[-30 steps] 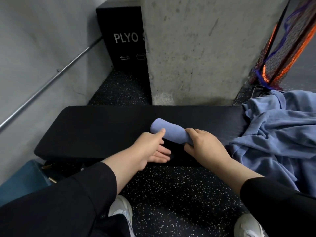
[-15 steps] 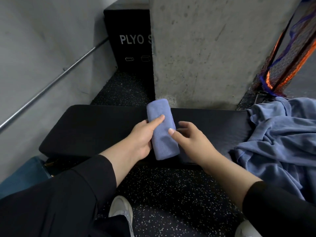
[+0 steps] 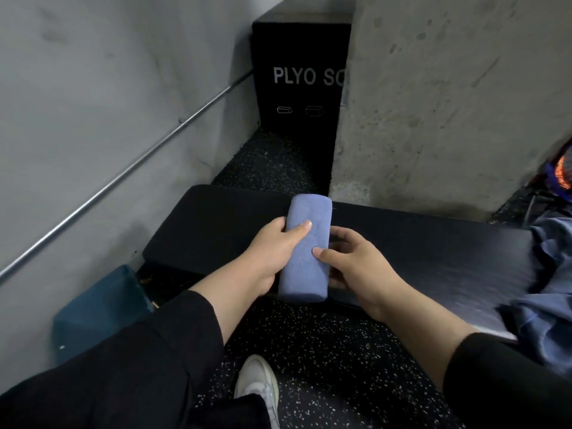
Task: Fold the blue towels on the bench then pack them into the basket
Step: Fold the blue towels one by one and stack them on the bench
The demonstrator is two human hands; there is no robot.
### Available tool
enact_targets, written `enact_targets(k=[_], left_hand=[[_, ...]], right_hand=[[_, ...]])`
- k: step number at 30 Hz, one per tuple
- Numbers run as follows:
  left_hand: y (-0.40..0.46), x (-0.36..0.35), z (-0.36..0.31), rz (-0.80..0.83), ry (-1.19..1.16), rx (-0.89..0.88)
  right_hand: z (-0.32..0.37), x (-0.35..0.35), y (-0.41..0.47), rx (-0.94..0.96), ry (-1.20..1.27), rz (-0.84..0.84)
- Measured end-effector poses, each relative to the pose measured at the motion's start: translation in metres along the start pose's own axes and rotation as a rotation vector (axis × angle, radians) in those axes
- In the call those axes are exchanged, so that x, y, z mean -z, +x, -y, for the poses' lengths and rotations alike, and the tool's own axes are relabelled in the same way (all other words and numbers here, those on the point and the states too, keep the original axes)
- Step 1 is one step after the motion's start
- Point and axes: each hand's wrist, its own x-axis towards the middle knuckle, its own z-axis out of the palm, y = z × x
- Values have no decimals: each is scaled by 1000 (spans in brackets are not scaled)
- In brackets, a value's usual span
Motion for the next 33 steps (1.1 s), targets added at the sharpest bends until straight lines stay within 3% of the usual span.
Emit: enact_targets(k=[4,8,12,18,20,22,24,26,28,30,33], left_hand=[[8,36,3,-78,61,-49],[22,79,10,-134,129,15],[32,120,23,-83,138,109],[54,172,29,-468,171,-138],[59,191,36,-566,203,-154],[60,207,48,-621,312,-155],[59,215,61,-600,422,-126],[60,220,72,-598,566,-83],[60,223,75,-684,657,-100],[57,222,71,-743,719,-177],[52,216,71,-586,900,-145]], right_hand=[[-7,-32,24,-48,35,68],[-9,-68,59,-57,20,-18],[-2,-103,94,-49,0,-61],[-2,-167,139,-12,-56,-7],[-8,-185,153,-16,-236,-4],[-18,-196,161,58,-697,-31],[-30,-198,162,258,-1084,-121],[-36,-198,160,512,-1245,-115],[-39,-196,164,618,-1370,74],[-40,-193,170,561,-1487,307],[-38,-190,179,471,-1591,452]])
